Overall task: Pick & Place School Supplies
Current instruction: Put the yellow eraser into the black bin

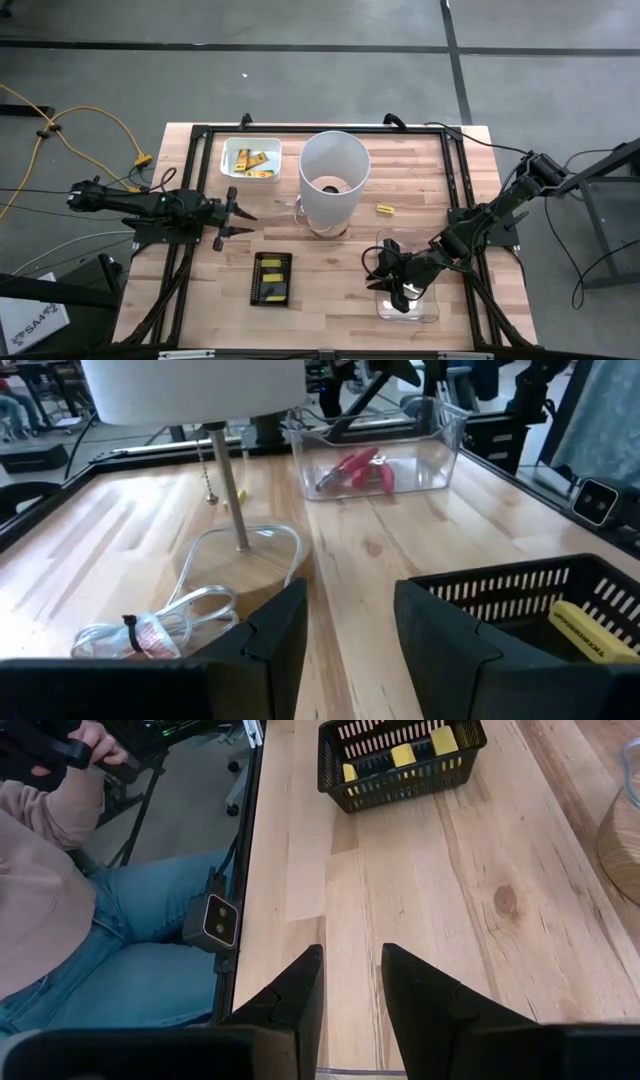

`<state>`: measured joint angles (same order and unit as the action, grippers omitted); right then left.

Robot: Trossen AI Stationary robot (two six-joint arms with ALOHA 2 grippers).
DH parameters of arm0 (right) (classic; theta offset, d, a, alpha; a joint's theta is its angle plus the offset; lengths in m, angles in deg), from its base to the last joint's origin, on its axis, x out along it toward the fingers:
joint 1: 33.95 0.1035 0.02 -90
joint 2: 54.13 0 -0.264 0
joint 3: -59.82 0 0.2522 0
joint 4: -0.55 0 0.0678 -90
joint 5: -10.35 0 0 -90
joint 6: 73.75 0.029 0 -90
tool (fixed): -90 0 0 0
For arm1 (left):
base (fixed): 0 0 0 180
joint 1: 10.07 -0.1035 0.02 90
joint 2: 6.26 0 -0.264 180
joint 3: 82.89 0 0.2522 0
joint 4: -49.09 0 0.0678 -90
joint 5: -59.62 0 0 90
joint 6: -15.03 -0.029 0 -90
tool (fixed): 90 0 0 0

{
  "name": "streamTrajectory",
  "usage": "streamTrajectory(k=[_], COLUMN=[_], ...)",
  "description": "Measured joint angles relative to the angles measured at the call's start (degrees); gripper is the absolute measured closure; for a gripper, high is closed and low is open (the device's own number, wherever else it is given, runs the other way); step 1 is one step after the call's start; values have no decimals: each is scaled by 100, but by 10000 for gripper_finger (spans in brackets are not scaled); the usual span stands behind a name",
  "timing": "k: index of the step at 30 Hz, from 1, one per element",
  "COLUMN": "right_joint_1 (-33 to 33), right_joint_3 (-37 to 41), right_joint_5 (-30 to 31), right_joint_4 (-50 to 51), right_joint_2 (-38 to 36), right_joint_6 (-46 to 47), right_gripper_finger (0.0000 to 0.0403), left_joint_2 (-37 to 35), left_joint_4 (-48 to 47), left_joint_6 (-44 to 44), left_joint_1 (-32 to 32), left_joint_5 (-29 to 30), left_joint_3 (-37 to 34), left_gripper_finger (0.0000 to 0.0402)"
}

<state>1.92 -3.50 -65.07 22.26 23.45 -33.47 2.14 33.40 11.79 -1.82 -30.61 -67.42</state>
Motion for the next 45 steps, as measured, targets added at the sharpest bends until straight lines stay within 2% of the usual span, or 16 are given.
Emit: streamTrajectory(k=[23,35,45], right_joint_1=[0,0,-1], right_joint_3=[0,0,0], right_joint_5=[2,1,2], right_joint_4=[0,2,1], right_joint_2=[0,0,0], right_joint_6=[2,0,1], right_gripper_finger=[306,306,306], left_joint_2=[9,12,12], left_joint_4=[-16,1146,1207], left_joint_6=[28,26,26], left_joint_1=[1,1,1], left_joint_5=[6,13,13], left_joint_3=[-10,-19,-17], left_gripper_finger=[258,258,258])
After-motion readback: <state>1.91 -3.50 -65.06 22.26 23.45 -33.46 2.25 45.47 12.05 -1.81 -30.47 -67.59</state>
